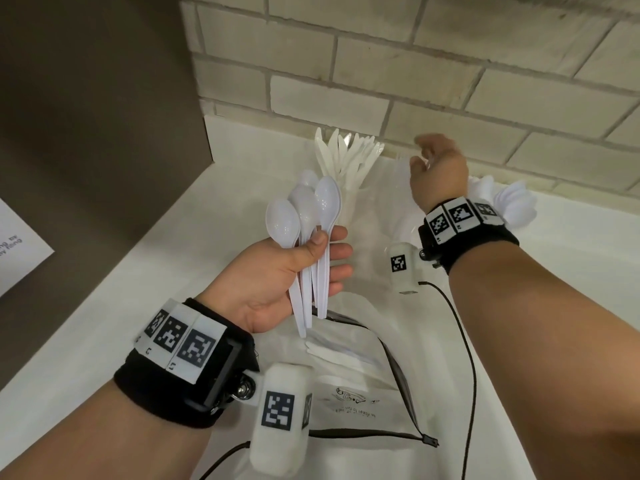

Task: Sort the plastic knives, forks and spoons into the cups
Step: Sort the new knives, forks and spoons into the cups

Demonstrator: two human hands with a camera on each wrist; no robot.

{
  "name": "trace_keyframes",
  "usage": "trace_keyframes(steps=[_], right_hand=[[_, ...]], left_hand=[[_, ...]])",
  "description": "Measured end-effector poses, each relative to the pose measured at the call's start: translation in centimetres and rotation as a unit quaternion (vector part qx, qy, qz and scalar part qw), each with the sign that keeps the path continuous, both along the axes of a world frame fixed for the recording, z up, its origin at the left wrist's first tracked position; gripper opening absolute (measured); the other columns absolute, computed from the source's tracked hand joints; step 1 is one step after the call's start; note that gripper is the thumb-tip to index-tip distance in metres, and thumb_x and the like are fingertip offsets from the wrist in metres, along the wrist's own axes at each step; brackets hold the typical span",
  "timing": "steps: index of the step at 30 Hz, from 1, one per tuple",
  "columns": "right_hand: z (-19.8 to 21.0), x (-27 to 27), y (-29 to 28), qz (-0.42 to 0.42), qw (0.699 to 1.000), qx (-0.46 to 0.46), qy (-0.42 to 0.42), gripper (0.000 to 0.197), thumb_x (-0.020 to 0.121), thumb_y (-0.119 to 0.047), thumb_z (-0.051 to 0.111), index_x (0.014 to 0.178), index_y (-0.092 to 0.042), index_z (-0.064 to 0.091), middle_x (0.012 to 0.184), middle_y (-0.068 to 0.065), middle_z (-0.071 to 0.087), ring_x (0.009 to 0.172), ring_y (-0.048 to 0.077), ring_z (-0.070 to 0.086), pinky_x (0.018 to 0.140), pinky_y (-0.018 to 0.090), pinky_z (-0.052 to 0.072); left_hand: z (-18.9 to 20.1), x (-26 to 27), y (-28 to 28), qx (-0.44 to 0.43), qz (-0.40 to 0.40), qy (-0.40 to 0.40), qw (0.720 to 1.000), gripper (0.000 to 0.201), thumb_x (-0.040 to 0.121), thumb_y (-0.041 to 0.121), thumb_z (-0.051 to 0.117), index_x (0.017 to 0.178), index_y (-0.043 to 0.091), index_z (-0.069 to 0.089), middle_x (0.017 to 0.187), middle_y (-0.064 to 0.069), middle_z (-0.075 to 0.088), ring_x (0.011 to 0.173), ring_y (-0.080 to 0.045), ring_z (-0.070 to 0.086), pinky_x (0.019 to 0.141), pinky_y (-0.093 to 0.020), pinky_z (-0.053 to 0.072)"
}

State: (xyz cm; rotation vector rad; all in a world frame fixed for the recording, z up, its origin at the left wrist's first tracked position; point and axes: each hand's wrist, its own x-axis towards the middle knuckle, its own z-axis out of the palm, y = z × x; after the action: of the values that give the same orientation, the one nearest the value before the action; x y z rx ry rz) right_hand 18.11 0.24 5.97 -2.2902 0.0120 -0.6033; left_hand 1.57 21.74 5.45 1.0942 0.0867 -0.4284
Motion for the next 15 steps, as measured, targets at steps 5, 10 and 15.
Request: trace_keyframes(steps=[5,10,15], right_hand=[[0.5,-0.8,0.7,0.023,0.987,-0.147,0.054,0.044,0.093,-0.015,0.055,0.135,-0.006,0.048,0.143,0.012,0.038,0.123,0.027,0.051,0.106,0.026,0.037],[5.0,-5.1,2.7,0.046,0.998,-0.030,0.009,0.021,0.091,-0.023,0.059,0.110,-0.015,0.065,0.110,0.000,0.063,0.093,0.011,0.061,0.087,0.023,0.049],[7.2,-11.4,5.2,0.271,0.919,0.098,0.270,0.031,0.094,-0.043,0.054,0.113,-0.018,0.060,0.092,0.004,0.071,0.060,0.018,0.068,0.054,0.030,0.050]], left_hand=[[0.1,0.0,-0.1,0.003,-0.002,-0.003,1.000,0.022,0.094,0.022,0.050,0.103,0.012,0.067,0.079,0.000,0.071,0.082,-0.020,0.072,0.082,-0.035,0.056],[0.2,-0.2,-0.6,0.077,0.032,-0.041,0.996,0.025,0.095,0.024,0.054,0.109,0.007,0.064,0.072,0.000,0.054,0.061,-0.015,0.058,0.061,-0.032,0.055],[0.2,-0.5,-1.3,0.190,0.026,-0.135,0.972,0.020,0.095,0.026,0.054,0.105,0.012,0.064,0.066,0.004,0.051,0.057,-0.011,0.048,0.058,-0.030,0.045]])
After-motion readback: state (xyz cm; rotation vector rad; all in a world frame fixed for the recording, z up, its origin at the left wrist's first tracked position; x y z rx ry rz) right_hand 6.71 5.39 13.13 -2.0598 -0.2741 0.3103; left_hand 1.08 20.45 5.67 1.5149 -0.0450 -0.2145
